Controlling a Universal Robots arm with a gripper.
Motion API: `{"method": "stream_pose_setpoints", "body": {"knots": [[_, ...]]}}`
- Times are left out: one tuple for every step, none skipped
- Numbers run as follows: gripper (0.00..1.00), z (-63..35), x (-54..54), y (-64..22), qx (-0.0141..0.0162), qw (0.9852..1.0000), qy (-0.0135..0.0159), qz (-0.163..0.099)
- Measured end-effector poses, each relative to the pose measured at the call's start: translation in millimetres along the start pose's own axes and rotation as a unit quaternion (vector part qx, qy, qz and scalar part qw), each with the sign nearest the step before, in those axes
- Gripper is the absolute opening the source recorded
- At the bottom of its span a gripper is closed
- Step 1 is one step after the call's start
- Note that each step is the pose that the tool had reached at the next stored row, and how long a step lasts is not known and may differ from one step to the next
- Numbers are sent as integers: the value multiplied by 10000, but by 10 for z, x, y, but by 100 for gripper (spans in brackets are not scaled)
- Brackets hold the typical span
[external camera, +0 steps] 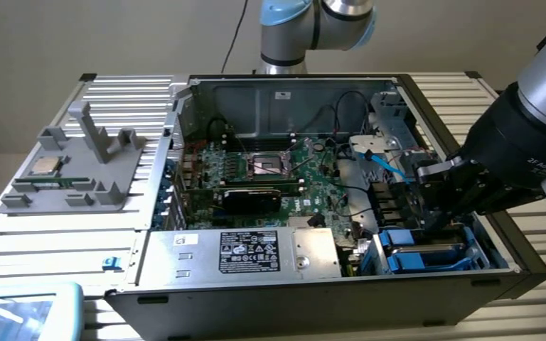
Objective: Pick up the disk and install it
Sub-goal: 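Insert the second disk wire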
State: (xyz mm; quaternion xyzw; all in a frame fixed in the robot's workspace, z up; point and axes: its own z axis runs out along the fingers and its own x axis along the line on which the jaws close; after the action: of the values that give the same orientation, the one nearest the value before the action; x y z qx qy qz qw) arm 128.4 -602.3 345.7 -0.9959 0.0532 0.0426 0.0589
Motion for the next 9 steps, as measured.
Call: {"method": "stream_pose_setpoints", "body": {"knots": [[11,-46,-4,-5,-3,10000,1,0],[11,-70,-6,-8,-4,10000,1,0],[11,-73,-1,-9,-2,10000,0,-1],[11,-74,8,-10,-2,10000,0,-1],[11,-77,21,-12,-3,10000,1,0],[11,-77,38,-13,-2,10000,0,0],[11,-80,57,-16,-3,10000,1,0],[11,-81,73,-17,-3,10000,0,0],[11,-80,77,-18,-4,10000,1,0]]}}
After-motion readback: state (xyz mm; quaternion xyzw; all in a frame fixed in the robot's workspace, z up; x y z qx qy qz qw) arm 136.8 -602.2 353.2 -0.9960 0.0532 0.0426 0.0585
